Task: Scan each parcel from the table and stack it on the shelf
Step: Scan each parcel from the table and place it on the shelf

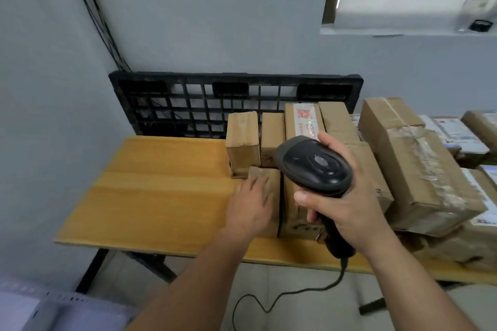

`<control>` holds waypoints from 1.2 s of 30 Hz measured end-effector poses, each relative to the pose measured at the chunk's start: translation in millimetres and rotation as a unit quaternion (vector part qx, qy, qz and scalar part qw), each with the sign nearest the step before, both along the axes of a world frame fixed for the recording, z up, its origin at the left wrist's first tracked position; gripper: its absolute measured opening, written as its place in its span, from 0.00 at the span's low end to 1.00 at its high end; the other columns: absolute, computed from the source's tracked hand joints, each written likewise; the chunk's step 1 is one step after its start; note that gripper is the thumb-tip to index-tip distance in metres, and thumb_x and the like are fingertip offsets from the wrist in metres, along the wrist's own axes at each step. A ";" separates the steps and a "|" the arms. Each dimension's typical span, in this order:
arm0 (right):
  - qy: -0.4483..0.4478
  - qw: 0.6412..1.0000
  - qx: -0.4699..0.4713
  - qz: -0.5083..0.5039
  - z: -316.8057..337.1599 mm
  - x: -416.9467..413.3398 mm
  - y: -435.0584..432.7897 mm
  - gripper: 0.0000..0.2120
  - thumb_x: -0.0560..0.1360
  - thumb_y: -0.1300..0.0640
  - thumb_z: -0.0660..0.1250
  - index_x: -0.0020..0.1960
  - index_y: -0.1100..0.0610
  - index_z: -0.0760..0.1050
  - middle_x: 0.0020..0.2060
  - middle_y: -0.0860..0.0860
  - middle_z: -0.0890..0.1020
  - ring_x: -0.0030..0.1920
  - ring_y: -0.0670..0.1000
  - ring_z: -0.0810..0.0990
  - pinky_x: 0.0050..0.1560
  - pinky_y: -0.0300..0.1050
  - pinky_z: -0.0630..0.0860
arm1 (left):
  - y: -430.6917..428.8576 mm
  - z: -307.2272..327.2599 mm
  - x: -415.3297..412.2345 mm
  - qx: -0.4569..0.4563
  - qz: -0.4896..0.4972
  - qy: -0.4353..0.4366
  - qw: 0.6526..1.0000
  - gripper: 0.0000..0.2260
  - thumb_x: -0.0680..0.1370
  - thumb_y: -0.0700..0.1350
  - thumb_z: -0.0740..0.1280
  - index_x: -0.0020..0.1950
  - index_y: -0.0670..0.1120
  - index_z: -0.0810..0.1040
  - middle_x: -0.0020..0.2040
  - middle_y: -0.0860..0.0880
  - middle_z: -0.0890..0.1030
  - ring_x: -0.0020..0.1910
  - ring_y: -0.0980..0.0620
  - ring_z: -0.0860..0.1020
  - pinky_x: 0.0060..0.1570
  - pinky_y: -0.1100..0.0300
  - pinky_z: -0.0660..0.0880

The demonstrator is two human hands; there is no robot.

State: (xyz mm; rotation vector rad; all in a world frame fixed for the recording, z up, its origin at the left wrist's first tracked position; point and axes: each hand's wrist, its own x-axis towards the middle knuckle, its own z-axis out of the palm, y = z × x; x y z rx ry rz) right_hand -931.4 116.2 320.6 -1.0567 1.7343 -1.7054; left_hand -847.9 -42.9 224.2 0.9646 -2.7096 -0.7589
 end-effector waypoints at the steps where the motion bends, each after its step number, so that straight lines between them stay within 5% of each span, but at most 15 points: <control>1: -0.008 1.000 -0.003 -0.005 0.1 -0.6 1.0 0.44 0.60 0.53 0.83 0.70 0.38 0.66 0.63 0.47 0.75 0.40 0.53 0.83 0.34 0.49 0.81 | -1.4 -6.0 -2.2 -0.002 -0.010 -0.019 1.000 0.21 0.82 0.51 0.56 0.76 0.51 0.61 0.75 0.49 0.64 0.70 0.46 0.65 0.68 0.52 0.64; 9: -0.025 0.999 -0.012 -0.041 -6.9 4.2 3.7 0.42 0.59 0.55 0.78 0.69 0.38 0.67 0.62 0.52 0.75 0.34 0.51 0.83 0.30 0.48 0.80 | -15.5 -21.7 4.1 -0.010 0.073 -0.151 0.986 0.32 0.77 0.69 0.53 0.72 0.47 0.65 0.70 0.44 0.69 0.66 0.44 0.68 0.61 0.50 0.68; 14: -0.020 0.999 -0.005 -0.046 -7.8 10.5 -0.2 0.43 0.60 0.56 0.81 0.69 0.36 0.67 0.63 0.50 0.74 0.35 0.49 0.83 0.30 0.49 0.80 | -30.3 -12.1 8.2 0.088 0.116 -0.164 0.976 0.31 0.73 0.63 0.66 0.68 0.46 0.64 0.63 0.43 0.72 0.62 0.43 0.71 0.56 0.51 0.71; 19: -0.009 0.999 0.004 -0.037 -5.9 14.0 -4.4 0.42 0.61 0.57 0.78 0.70 0.38 0.66 0.62 0.52 0.75 0.32 0.57 0.82 0.30 0.47 0.80 | -57.0 1.6 27.1 0.308 0.150 -0.115 0.932 0.42 0.70 0.45 0.74 0.76 0.57 0.52 0.59 0.46 0.70 0.57 0.43 0.75 0.48 0.53 0.77; 24: -0.017 0.999 0.021 -0.020 -6.4 19.4 -11.3 0.43 0.61 0.58 0.77 0.70 0.36 0.65 0.59 0.53 0.77 0.30 0.60 0.80 0.31 0.48 0.81 | -64.3 -0.2 58.0 0.397 0.124 -0.025 0.909 0.53 0.67 0.34 0.76 0.77 0.61 0.45 0.59 0.49 0.75 0.58 0.44 0.76 0.49 0.49 0.80; 31: -0.093 0.995 -0.004 0.047 -2.0 25.7 -22.4 0.42 0.63 0.60 0.77 0.70 0.37 0.64 0.44 0.60 0.83 0.28 0.60 0.78 0.29 0.51 0.78 | -78.0 12.5 80.4 0.320 0.131 0.124 0.930 0.58 0.58 0.44 0.81 0.74 0.69 0.47 0.68 0.44 0.68 0.65 0.43 0.71 0.59 0.41 0.76; 36: -0.113 0.990 -0.020 0.077 4.6 30.0 -25.4 0.41 0.66 0.63 0.77 0.69 0.36 0.64 0.40 0.56 0.84 0.28 0.60 0.77 0.31 0.53 0.77 | -86.7 25.8 86.4 0.263 0.128 0.171 0.941 0.56 0.62 0.40 0.80 0.75 0.65 0.46 0.69 0.46 0.65 0.65 0.47 0.70 0.59 0.50 0.75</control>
